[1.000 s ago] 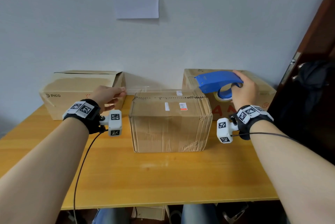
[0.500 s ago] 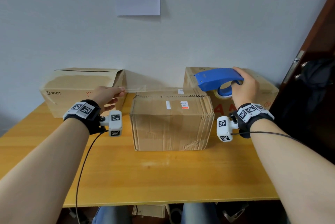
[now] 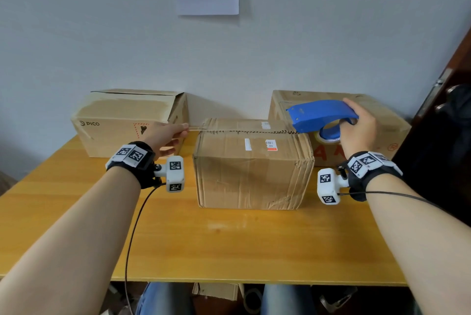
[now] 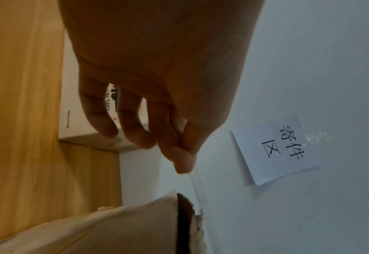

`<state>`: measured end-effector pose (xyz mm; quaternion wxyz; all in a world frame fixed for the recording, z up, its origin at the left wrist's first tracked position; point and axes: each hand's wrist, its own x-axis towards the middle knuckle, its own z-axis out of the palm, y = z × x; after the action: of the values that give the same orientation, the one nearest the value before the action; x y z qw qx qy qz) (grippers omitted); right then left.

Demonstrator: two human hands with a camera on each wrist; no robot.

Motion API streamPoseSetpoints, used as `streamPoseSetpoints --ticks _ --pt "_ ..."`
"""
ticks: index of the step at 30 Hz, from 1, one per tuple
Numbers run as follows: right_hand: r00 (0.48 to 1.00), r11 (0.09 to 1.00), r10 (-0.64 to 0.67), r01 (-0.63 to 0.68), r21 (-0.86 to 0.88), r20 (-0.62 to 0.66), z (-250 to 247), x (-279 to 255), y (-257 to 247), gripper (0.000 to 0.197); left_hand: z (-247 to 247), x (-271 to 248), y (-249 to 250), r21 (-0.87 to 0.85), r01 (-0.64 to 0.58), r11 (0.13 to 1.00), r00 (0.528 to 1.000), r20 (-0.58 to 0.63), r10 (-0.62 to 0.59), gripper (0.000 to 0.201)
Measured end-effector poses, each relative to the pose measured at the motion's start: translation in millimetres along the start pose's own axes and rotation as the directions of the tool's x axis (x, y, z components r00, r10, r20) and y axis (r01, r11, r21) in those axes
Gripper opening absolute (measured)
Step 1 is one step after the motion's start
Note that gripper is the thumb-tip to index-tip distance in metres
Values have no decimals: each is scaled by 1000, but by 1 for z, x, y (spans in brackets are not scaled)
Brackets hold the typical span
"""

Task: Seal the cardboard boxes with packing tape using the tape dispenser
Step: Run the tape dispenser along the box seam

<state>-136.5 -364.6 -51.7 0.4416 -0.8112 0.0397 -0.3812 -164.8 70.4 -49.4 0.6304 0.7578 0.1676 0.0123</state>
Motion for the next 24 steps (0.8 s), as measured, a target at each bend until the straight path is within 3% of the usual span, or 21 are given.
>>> streamPoseSetpoints --ticks 24 --pt "1000 997 -14 16 -82 19 2 -14 16 51 4 18 -27 18 90 996 994 65 -91 22"
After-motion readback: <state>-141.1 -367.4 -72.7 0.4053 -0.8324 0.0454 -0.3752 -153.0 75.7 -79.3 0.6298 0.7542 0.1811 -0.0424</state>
